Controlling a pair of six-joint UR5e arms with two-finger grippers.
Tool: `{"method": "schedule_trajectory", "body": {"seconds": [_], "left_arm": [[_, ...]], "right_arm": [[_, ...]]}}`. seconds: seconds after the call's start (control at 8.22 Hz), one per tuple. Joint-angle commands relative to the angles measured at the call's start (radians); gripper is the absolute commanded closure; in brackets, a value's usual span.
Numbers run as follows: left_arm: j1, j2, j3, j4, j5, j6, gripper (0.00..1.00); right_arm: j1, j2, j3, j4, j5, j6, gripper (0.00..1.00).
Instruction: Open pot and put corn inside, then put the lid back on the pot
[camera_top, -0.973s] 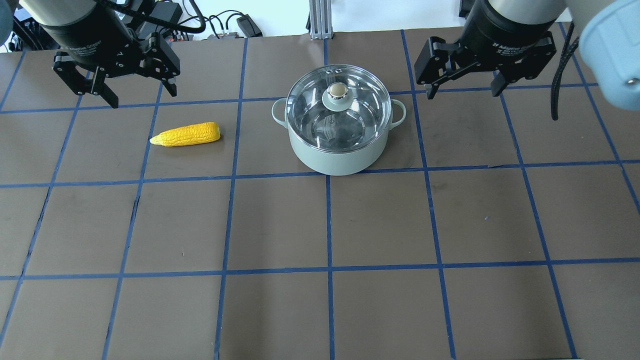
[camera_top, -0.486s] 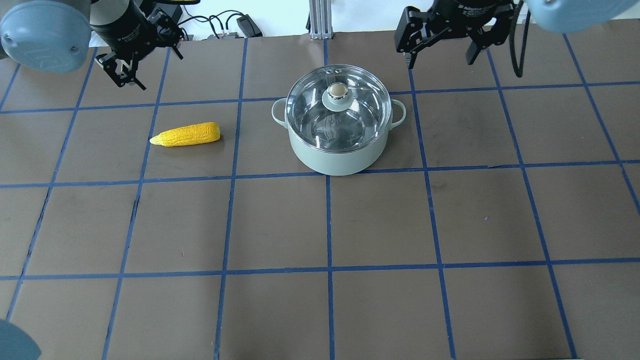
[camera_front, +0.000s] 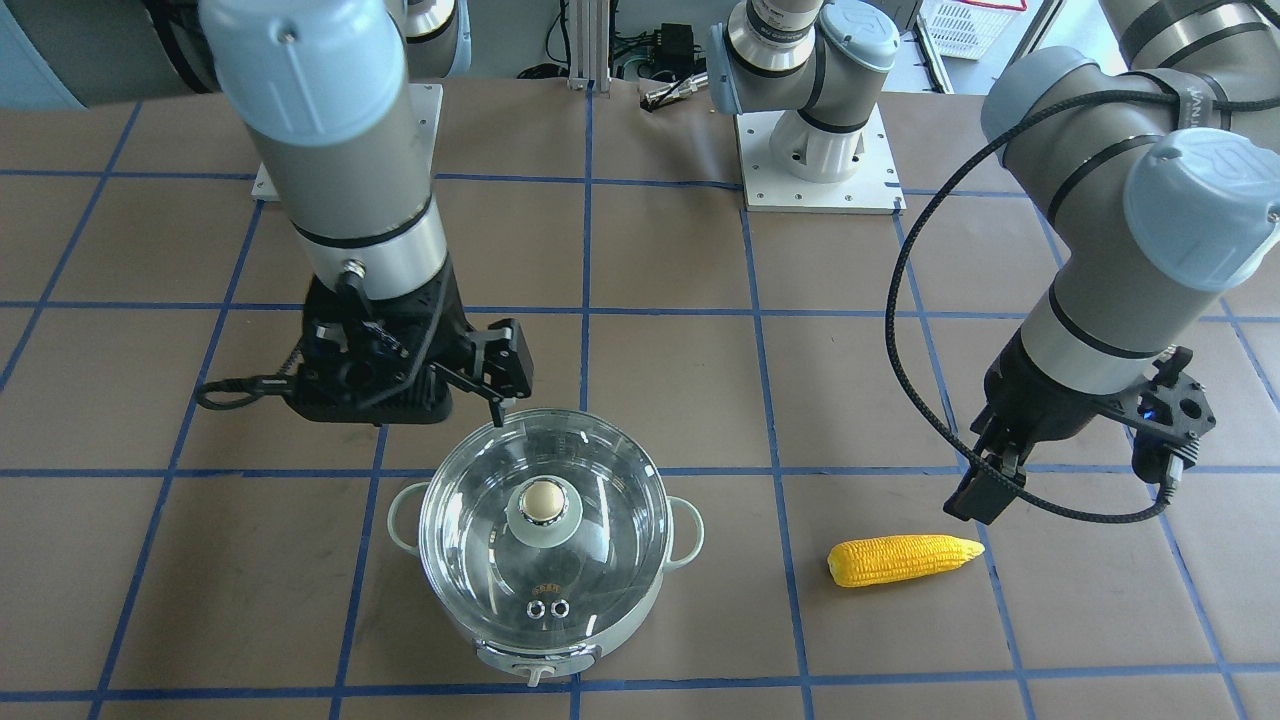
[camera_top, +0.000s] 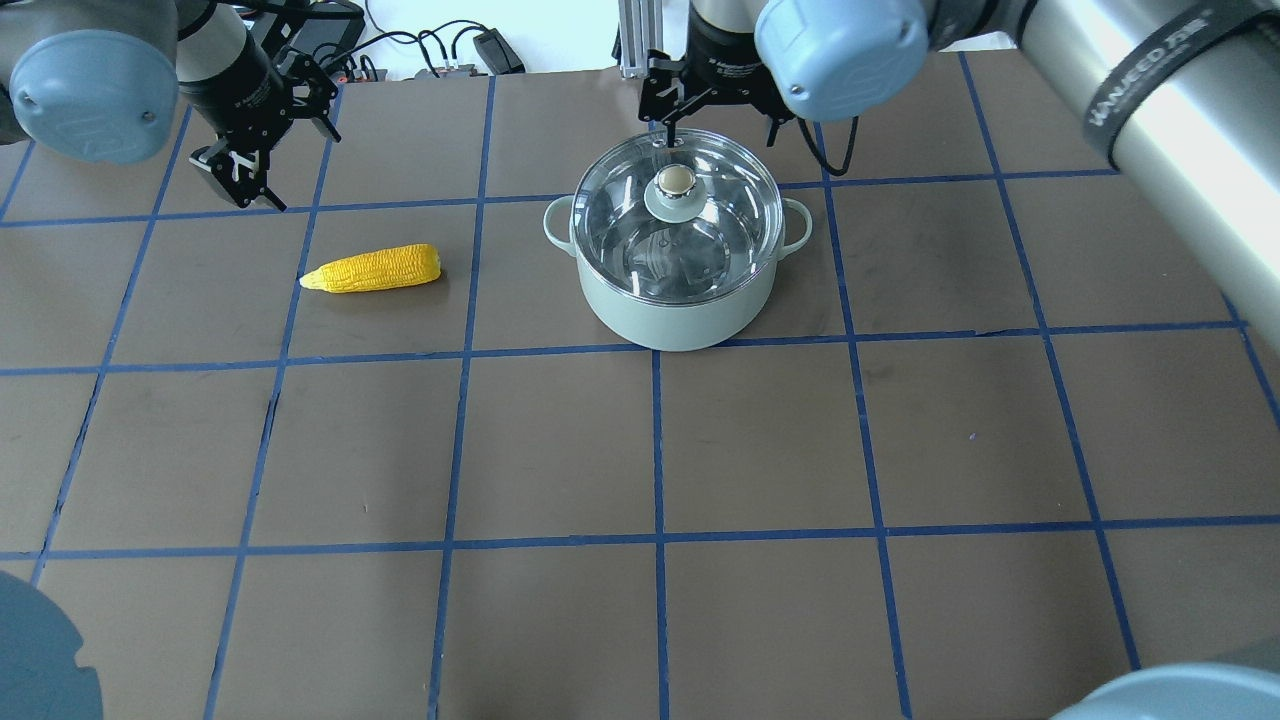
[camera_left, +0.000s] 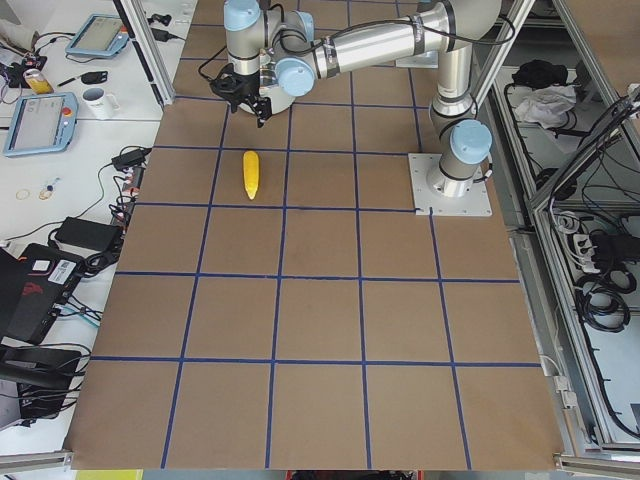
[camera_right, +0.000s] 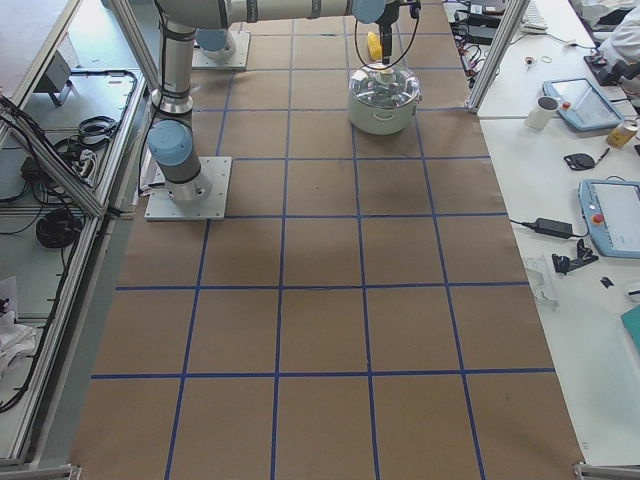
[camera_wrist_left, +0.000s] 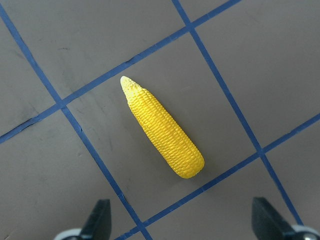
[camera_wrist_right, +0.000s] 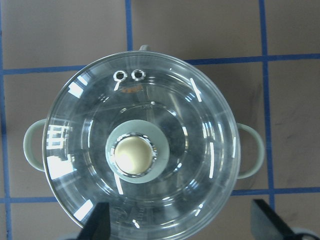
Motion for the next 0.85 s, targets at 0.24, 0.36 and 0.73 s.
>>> {"method": "schedule_trajectory", "body": {"seconds": [0.24, 0.36, 0.73], "left_arm": [[0.049, -0.011, 0.001, 0.0, 0.0, -0.188, 0.0], [0.059, -0.018, 0.005, 0.0, 0.0, -0.199, 0.0], [0.06, -0.035, -0.005, 0.003, -0.001, -0.233, 0.0]], "right_arm": [[0.076, 0.133, 0.015, -0.126, -0.018, 0.089, 0.0], [0.076, 0.146, 0.015, -0.126, -0.036, 0.125, 0.0], [0.076, 0.15, 0.015, -0.126, -0.066, 0.128, 0.12]]}}
